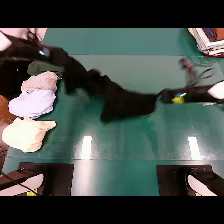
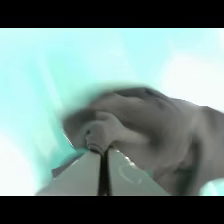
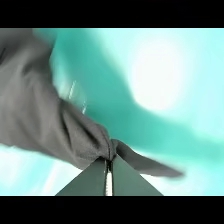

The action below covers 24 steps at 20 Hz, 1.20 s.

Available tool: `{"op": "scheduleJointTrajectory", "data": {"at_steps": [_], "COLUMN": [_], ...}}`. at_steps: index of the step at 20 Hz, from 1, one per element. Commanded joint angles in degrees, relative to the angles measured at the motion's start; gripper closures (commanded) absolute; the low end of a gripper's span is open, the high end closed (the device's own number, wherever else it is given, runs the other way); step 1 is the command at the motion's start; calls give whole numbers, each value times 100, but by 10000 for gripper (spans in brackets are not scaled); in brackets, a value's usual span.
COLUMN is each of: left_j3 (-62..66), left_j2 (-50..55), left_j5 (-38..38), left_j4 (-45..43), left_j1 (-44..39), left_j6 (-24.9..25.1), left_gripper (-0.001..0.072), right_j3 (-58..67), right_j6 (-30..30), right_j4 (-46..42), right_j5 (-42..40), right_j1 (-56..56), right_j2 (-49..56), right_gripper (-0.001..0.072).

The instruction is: Fold the shirts.

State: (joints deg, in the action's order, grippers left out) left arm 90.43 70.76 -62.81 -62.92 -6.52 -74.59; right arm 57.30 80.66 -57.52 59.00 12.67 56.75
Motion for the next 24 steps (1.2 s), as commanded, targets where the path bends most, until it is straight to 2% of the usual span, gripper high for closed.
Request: {"op": "scheduleJointTrajectory", "data": {"at_steps": [1, 4, 8, 12, 14, 17, 21, 23, 24], "left_j3": [553, 658, 382, -1364, -2629, -4315, -5071, -4979, -4863], "left_j2": [-629, -1062, -1115, -1113, -1113, -1110, -1113, -1113, -1113], "left_j5": [197, 269, -627, -809, -595, -374, -684, -680, -682], "left_j4": [-251, -164, -120, -131, -129, -138, -177, -140, -136], "left_j1": [72, 72, 72, 72, 72, 72, 72, 72, 72], "left_j6": [11, 127, 83, 94, 109, 192, 299, 157, 101], "left_gripper": [683, 683, 684, 684, 683, 683, 678, 138, 159], "right_j3": [1001, 1687, 1731, 398, -424, -1241, -1497, -1480, -1482], "right_j6": [-13, -151, -151, -144, -101, -35, 57, 114, 138], "right_j4": [-566, -566, -570, -868, -1294, -1362, -1360, -1360, -1360], "right_j5": [208, 240, 728, 1019, 1019, 1054, 1128, 1130, 1165], "right_j1": [-935, -1202, -1123, -608, -234, 166, 409, 385, 343], "right_j2": [-619, -863, -872, -887, -885, -887, -887, -887, -887], "right_gripper": [699, 699, 699, 699, 699, 699, 699, 699, 699]}}
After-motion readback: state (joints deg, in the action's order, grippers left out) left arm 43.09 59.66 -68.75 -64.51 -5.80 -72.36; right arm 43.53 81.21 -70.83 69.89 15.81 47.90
